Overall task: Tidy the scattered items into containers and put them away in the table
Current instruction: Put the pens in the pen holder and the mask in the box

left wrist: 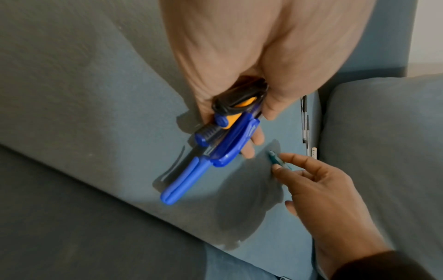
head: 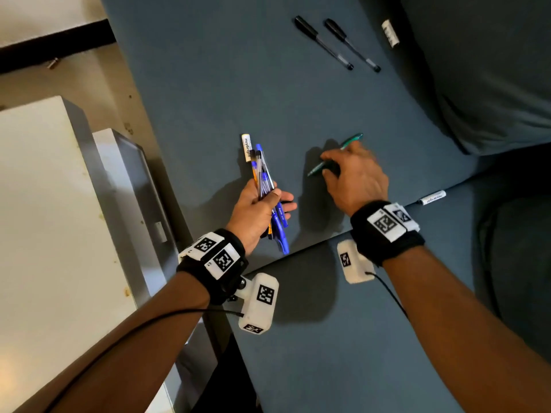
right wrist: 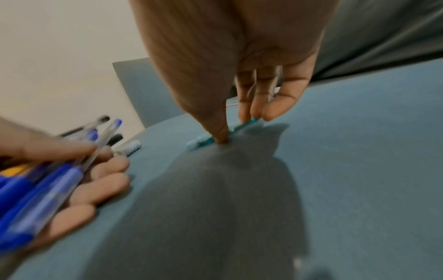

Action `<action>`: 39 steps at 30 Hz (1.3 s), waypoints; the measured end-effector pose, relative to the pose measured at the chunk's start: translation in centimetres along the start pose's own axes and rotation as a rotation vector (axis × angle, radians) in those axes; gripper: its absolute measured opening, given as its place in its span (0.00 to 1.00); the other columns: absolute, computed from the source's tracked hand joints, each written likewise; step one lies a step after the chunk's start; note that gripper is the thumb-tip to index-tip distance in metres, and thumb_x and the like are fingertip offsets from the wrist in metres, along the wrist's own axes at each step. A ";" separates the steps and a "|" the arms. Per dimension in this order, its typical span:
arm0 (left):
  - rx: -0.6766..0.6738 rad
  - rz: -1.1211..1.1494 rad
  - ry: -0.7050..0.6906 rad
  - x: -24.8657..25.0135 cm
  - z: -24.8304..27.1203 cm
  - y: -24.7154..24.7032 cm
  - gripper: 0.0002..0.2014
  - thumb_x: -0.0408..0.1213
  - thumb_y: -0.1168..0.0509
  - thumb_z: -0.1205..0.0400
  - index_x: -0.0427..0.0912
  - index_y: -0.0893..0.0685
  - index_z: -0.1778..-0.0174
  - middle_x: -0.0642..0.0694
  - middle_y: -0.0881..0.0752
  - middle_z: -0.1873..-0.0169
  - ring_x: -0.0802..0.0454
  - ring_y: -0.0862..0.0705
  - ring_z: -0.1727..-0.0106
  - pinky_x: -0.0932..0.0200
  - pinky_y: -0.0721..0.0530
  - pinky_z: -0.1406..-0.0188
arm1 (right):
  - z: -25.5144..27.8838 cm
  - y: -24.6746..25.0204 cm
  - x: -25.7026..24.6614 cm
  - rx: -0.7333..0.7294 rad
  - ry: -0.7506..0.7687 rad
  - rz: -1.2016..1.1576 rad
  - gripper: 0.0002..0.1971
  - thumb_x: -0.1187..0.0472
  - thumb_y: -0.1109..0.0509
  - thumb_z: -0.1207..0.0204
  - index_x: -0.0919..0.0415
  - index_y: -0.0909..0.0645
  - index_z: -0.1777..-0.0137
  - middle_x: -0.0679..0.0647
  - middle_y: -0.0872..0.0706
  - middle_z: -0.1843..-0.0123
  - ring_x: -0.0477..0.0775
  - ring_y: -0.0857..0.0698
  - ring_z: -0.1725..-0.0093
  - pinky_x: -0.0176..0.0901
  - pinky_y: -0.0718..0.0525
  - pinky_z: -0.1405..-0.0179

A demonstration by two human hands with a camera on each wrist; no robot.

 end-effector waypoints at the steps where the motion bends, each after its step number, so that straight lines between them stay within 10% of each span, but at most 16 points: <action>1: -0.001 -0.008 -0.002 0.0 0.0 0.0 0.05 0.28 0.45 0.12 0.37 0.29 0.42 0.36 0.13 0.52 0.39 0.11 0.48 0.45 0.12 0.46 | 0.7 -0.4 0.0 0.019 -0.001 0.010 0.15 0.55 0.30 0.24 0.46 0.16 0.37 0.56 0.22 0.38 0.63 0.24 0.37 0.56 0.16 0.50; 8: -0.028 -0.103 -0.067 -0.5 0.4 -0.1 0.05 0.25 0.44 0.14 0.39 0.27 0.47 0.37 0.13 0.55 0.40 0.10 0.47 0.47 0.13 0.42 | -0.1 0.6 0.2 0.023 0.059 0.088 0.07 0.53 0.31 0.23 0.46 0.15 0.47 0.48 0.16 0.44 0.59 0.19 0.42 0.54 0.29 0.45; 12: -0.050 -0.348 -0.161 -3.6 1.7 -0.6 0.08 0.35 0.34 0.21 0.48 0.23 0.49 0.40 0.12 0.53 0.44 0.12 0.49 0.49 0.16 0.41 | 1.6 0.0 0.0 -0.104 0.012 0.094 0.17 0.52 0.28 0.26 0.46 0.22 0.37 0.51 0.19 0.39 0.61 0.22 0.38 0.59 0.25 0.41; 18: -0.068 -0.644 -0.293 -8.2 4.7 -1.3 0.09 0.32 0.39 0.16 0.40 0.25 0.41 0.50 0.14 0.59 0.56 0.17 0.56 0.77 0.25 0.56 | 4.0 -0.3 0.9 -0.071 0.050 0.085 0.12 0.52 0.27 0.26 0.48 0.19 0.43 0.49 0.18 0.46 0.58 0.19 0.44 0.54 0.24 0.45; 25: -0.018 -0.321 -0.192 -6.5 3.9 -1.8 0.10 0.26 0.41 0.15 0.46 0.26 0.43 0.44 0.15 0.61 0.50 0.12 0.58 0.51 0.14 0.47 | 7.4 -0.3 2.5 0.073 -0.069 -0.366 0.09 0.53 0.24 0.26 0.50 0.15 0.48 0.45 0.12 0.57 0.48 0.14 0.59 0.50 0.13 0.54; 30: -0.035 -0.109 -0.055 -5.0 2.9 -1.9 0.14 0.28 0.38 0.17 0.41 0.22 0.35 0.37 0.13 0.46 0.39 0.14 0.40 0.43 0.17 0.38 | 9.2 -3.3 1.1 -0.068 -0.223 -0.792 0.11 0.57 0.23 0.26 0.51 0.11 0.44 0.46 0.09 0.59 0.48 0.10 0.59 0.56 0.09 0.53; 34: -0.072 -0.067 -0.037 -4.3 2.2 -2.1 0.19 0.23 0.40 0.18 0.46 0.19 0.34 0.40 0.15 0.37 0.44 0.17 0.35 0.48 0.20 0.32 | 8.9 -3.7 -0.3 -0.064 -0.121 -0.734 0.13 0.59 0.25 0.25 0.52 0.11 0.41 0.48 0.10 0.54 0.49 0.10 0.59 0.54 0.10 0.54; 39: -0.126 -0.174 -0.076 -2.6 1.3 -2.4 0.16 0.26 0.40 0.17 0.42 0.21 0.34 0.42 0.14 0.49 0.47 0.14 0.47 0.48 0.16 0.40 | 5.8 -0.9 -1.2 -0.207 -0.069 -0.736 0.13 0.68 0.28 0.23 0.54 0.11 0.42 0.50 0.08 0.55 0.49 0.09 0.61 0.50 0.08 0.55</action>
Point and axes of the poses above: each hand's wrist, its own z-axis away from the middle knuckle, its own y-axis out of the back of the hand, x = y × z, the point moved 1 cm from there along -z, towards the middle knuckle
